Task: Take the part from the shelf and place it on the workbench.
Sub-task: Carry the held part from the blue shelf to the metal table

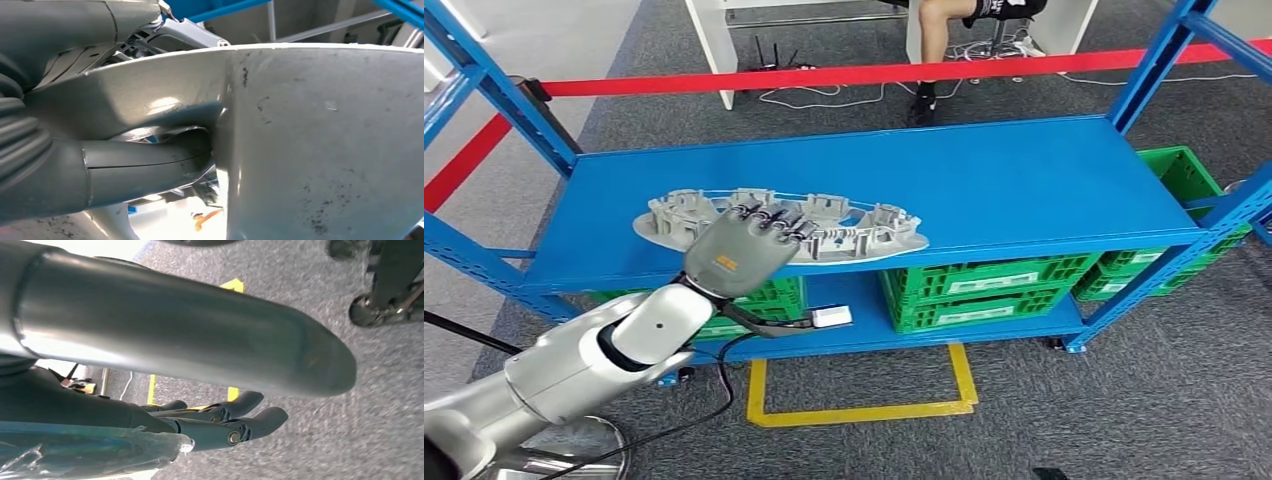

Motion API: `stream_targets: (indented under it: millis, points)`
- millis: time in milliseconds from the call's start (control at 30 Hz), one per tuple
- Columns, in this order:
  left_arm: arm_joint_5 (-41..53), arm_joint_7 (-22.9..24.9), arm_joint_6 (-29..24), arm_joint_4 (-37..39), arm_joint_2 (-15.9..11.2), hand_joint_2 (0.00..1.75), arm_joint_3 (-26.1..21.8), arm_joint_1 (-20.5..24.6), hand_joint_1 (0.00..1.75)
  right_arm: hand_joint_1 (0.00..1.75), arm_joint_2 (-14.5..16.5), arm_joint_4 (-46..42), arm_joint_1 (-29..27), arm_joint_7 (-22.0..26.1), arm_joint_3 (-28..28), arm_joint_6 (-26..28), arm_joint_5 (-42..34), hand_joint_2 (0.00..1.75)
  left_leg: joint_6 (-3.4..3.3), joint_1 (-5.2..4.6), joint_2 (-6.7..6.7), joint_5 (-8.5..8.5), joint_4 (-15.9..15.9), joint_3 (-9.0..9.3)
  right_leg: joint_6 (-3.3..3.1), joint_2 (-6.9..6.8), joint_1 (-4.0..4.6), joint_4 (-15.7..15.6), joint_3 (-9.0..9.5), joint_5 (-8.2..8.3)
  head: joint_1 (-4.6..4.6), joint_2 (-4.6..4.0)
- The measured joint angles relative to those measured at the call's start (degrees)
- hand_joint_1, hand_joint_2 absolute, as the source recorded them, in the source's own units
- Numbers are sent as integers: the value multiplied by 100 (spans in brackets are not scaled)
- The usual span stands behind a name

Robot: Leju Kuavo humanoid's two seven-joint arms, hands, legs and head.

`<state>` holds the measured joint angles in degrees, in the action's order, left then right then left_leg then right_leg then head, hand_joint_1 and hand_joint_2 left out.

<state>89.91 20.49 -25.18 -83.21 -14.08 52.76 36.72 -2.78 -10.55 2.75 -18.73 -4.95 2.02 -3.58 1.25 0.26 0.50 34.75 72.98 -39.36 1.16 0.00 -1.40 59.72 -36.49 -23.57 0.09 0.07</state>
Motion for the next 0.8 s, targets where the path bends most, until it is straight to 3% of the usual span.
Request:
stream_targets:
  millis: [33,67,133,200,233,300,333,367,400,467,500,533,567,600,633,700,767,800]
  points:
    - [0,-12,8,0,11,175,0,-9,175,0,1,-1,0,0,1,2,-1,0,-14,0,-3,-3,116,11,-2,11,10,0,-57,46,-1,0]
    - [-1,-25,14,-1,22,175,-2,-16,175,0,2,-1,1,0,1,3,-1,0,-35,-1,-7,-114,24,121,0,25,18,1,-111,94,-2,0]
    - [-1,-50,22,-4,43,175,-20,-14,175,0,7,-3,7,0,1,3,-2,0,-100,-10,-42,-421,-646,586,19,56,27,1,-210,195,-4,0]
    - [-1,-61,25,-16,63,175,-57,-2,175,0,14,-8,11,0,1,3,-2,0,-139,-28,-95,-522,-1339,1000,75,78,38,-7,-283,300,-1,0]
    - [-1,-64,26,-22,71,175,-72,1,175,0,17,-9,9,0,1,4,-2,0,-145,-40,-114,-517,-1509,1078,113,84,38,-28,-303,360,-4,0]
    - [0,-71,34,-28,81,175,-83,-6,175,0,17,-9,-4,0,1,5,-2,0,-176,-52,-108,-588,-1586,1038,195,92,25,-104,-320,479,-9,0]
    - [1,-74,43,-29,85,175,-84,-8,175,0,20,-9,-16,0,0,5,-2,0,-210,-48,-95,-650,-1603,997,230,86,16,-111,-344,455,-13,0]
    - [0,-75,53,-30,89,175,-85,-12,175,0,26,-9,-27,0,-1,4,-2,0,-253,-40,-81,-719,-1619,948,258,75,12,-27,-390,318,-7,0]
    - [1,-75,65,-30,92,175,-86,-14,175,0,32,-9,-36,-4,-1,5,-2,0,-289,-31,-68,-789,-1631,888,280,62,9,181,-462,79,-4,0]
    - [-1,-75,90,-31,91,175,-90,-29,175,0,41,-9,-37,-10,-1,7,-7,0,-331,-40,-56,-914,-1627,737,310,43,16,911,-636,-502,5,0]
    - [-1,-75,101,-31,86,175,-92,-45,175,0,42,-9,-34,-13,-1,11,-12,0,-334,-47,-53,-978,-1624,656,319,44,19,1265,-686,-663,7,0]
    - [-1,-73,110,-31,78,175,-94,-66,175,0,43,-9,-32,-11,0,20,-20,0,-331,-52,-50,-1044,-1620,571,322,44,24,1486,-667,-689,8,0]
    - [-1,-69,115,-31,67,175,-98,-88,175,0,46,-9,-31,-11,2,36,-27,0,-324,-55,-48,-1105,-1616,490,318,43,27,1521,-561,-600,11,0]
    - [-1,-64,117,-31,51,175,-107,-110,175,0,50,-9,-29,-11,4,58,-33,0,-311,-57,-47,-1166,-1613,413,308,42,29,1339,-339,-448,11,0]
    - [-1,-56,116,-31,32,175,-121,-129,175,0,57,-9,-23,-11,7,86,-38,0,-293,-57,-46,-1224,-1608,348,293,34,32,987,-44,-354,12,0]
    - [-1,-42,113,-32,-10,175,-170,-157,175,0,73,-12,0,-11,18,131,-42,0,-240,-68,-41,-1330,-1601,259,255,14,58,172,549,-415,5,0]
    - [0,-22,110,-37,-49,175,-210,-176,175,0,95,-16,15,-11,28,166,-44,0,-176,-66,-34,-1430,-1610,227,207,12,94,-188,739,-530,3,0]
    - [1,-4,110,-42,-69,175,-220,-195,175,0,110,-17,14,-11,32,187,-42,0,-140,-62,-33,-1479,-1621,221,163,16,96,-197,691,-496,4,0]
